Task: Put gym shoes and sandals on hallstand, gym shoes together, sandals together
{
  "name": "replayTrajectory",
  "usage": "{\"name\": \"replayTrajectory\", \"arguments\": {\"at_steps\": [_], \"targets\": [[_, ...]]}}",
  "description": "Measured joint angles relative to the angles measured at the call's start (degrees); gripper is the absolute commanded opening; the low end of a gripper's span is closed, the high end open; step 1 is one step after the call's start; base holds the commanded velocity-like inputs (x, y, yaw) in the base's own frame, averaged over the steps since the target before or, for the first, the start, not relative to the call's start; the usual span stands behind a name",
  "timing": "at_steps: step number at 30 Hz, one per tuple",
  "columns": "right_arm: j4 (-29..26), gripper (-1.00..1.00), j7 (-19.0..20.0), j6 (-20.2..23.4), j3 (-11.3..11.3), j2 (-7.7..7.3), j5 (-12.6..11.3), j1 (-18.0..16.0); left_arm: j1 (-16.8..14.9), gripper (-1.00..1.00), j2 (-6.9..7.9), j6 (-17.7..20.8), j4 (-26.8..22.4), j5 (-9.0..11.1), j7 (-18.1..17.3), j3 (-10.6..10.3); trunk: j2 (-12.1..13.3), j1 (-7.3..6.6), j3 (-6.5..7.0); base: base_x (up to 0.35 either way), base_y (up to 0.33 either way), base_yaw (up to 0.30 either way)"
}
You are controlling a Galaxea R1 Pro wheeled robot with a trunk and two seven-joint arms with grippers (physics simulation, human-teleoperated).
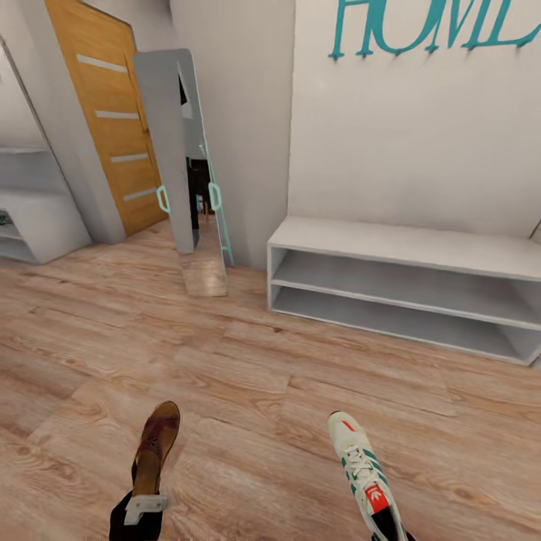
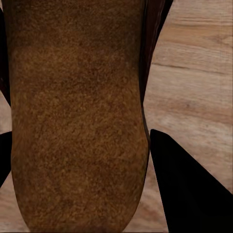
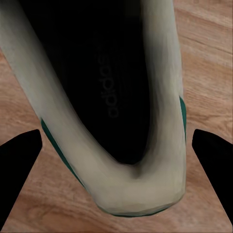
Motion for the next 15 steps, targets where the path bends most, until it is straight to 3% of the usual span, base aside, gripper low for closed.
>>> {"name": "replayTrajectory", "arguments": {"at_steps": [3,8,15], "targets": [[0.0,-1.00,0.0,0.0,-0.1,0.00,0.0,0.0,0.0,-1.00,0.02,0.0,0.0,1.1,0.0,0.0,0.0,0.00,-0.07,0.000,0.000,0.278],[-0.2,-1.00,0.0,0.0,-0.1,0.00,0.0,0.0,0.0,-1.00,0.04,0.0,0.4,4.9,-0.1,-0.1,-0.4,0.21,-0.36,0.000,0.000,0.277],[-0.2,-1.00,0.0,0.0,-0.1,-0.02,0.0,0.0,0.0,-1.00,-0.01,0.0,0.6,5.7,-0.2,-0.2,-2.0,1.10,-1.25,0.000,0.000,0.277]]}}
